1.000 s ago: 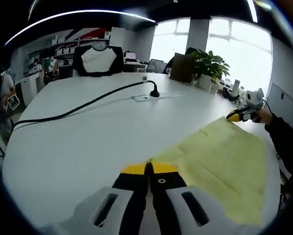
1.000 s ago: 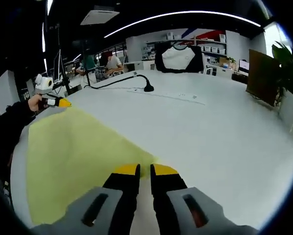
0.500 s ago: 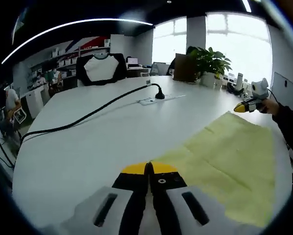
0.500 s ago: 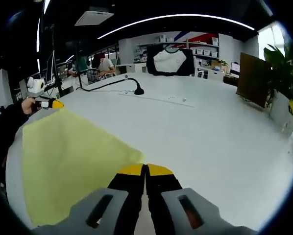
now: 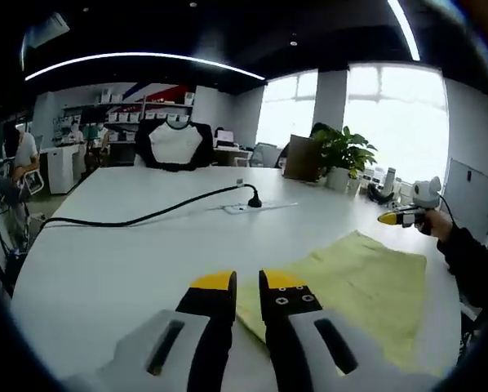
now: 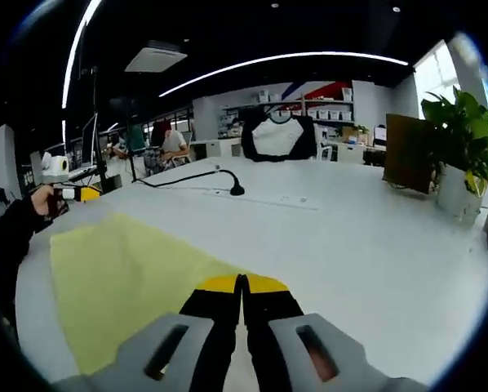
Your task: Fold the garment on the visible template until the final outline fits inside the template.
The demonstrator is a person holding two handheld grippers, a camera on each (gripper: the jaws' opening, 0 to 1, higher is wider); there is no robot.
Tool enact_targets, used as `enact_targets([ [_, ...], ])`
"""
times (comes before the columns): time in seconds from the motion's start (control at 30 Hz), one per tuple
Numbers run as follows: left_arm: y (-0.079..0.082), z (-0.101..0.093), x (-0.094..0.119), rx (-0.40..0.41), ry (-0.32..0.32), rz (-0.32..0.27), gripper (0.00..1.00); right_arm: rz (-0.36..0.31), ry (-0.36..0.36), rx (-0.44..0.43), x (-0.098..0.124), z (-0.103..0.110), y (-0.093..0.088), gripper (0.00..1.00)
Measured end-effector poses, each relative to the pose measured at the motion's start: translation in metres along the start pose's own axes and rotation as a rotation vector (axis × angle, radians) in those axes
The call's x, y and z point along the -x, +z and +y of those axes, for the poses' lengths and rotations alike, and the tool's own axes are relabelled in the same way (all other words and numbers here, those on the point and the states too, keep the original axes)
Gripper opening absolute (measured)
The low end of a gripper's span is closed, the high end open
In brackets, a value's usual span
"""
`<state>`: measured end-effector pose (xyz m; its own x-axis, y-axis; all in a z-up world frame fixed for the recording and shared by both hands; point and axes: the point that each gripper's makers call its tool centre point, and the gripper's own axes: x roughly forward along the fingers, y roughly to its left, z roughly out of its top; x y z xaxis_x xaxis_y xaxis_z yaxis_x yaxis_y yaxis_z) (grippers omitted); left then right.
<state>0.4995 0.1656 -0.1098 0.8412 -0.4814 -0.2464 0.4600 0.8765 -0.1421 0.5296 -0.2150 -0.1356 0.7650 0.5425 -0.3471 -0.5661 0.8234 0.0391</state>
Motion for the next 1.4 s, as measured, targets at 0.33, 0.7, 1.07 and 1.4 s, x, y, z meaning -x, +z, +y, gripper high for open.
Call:
enact_targets([
  [0.33, 0.008, -0.033, 0.029, 0.012, -0.064, -0.084, 0.19, -0.02, -0.024, 0.132, 0.029, 0.02, -0.002, 0.0],
  [0.7, -0.023, -0.068, 0.058, -0.01, -0.077, -0.024, 0.29, -0.054, -0.011, 0.168, 0.061, 0.045, -0.006, 0.18],
  [1.07, -0.057, -0.085, 0.085, 0.152, -0.034, -0.072, 0.37, -0.042, -0.005, 0.085, 0.093, 0.056, -0.035, 0.4],
  [1.4, -0.073, -0.078, 0.088, 0.201, 0.04, -0.082, 0.43, 0.014, 0.061, 0.028, 0.097, 0.079, -0.059, 0.46],
])
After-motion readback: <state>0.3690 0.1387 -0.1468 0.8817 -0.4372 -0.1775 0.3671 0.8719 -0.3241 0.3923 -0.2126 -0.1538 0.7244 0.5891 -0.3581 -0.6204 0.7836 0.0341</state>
